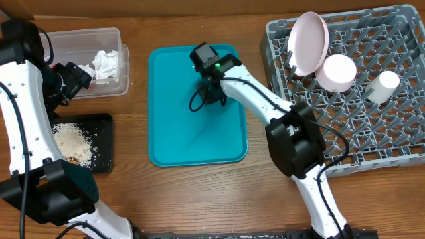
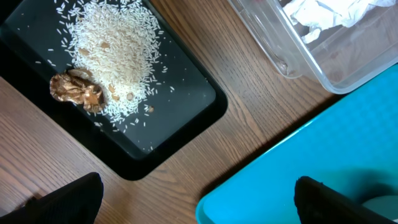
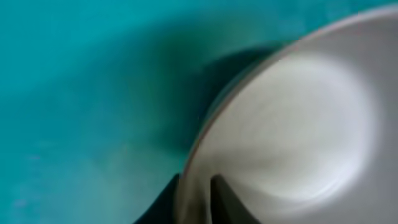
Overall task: Sort waste into correct bins and load items into the dishwasher
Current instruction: 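Grasp the white bowl rim with the right gripper and lift, then carry the bowl to the rack and lower it in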
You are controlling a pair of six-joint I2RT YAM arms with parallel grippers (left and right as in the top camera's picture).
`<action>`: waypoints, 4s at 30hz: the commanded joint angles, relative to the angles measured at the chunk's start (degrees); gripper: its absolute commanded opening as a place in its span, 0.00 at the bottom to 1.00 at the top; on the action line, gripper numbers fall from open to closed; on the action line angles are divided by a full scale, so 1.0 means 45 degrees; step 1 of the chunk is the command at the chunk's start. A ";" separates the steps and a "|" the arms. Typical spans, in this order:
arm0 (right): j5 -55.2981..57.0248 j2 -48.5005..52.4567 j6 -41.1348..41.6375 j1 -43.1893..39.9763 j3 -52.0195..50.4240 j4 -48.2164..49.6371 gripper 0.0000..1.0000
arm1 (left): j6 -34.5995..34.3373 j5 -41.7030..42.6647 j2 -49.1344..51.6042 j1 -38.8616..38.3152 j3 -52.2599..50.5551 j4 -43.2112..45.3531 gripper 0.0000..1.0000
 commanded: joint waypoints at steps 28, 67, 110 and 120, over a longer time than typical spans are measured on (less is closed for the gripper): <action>-0.1535 -0.0005 0.0136 -0.0578 0.2535 -0.2521 0.40 | -0.0121 0.0049 0.0102 -0.0029 0.0097 -0.0010 1.00; -0.1481 -0.1389 0.1904 -0.3075 0.8242 -0.8427 0.04 | -0.0121 0.0049 0.0102 -0.0029 0.0097 -0.0010 1.00; -1.5912 -0.6392 -0.5105 -1.3716 -0.6703 -0.4391 0.04 | -0.0121 0.0049 0.0102 -0.0029 0.0097 -0.0010 1.00; -1.5771 -0.6392 -0.5095 -1.5266 -0.7334 -0.4133 0.04 | -0.0121 0.0049 0.0102 -0.0029 0.0097 -0.0010 1.00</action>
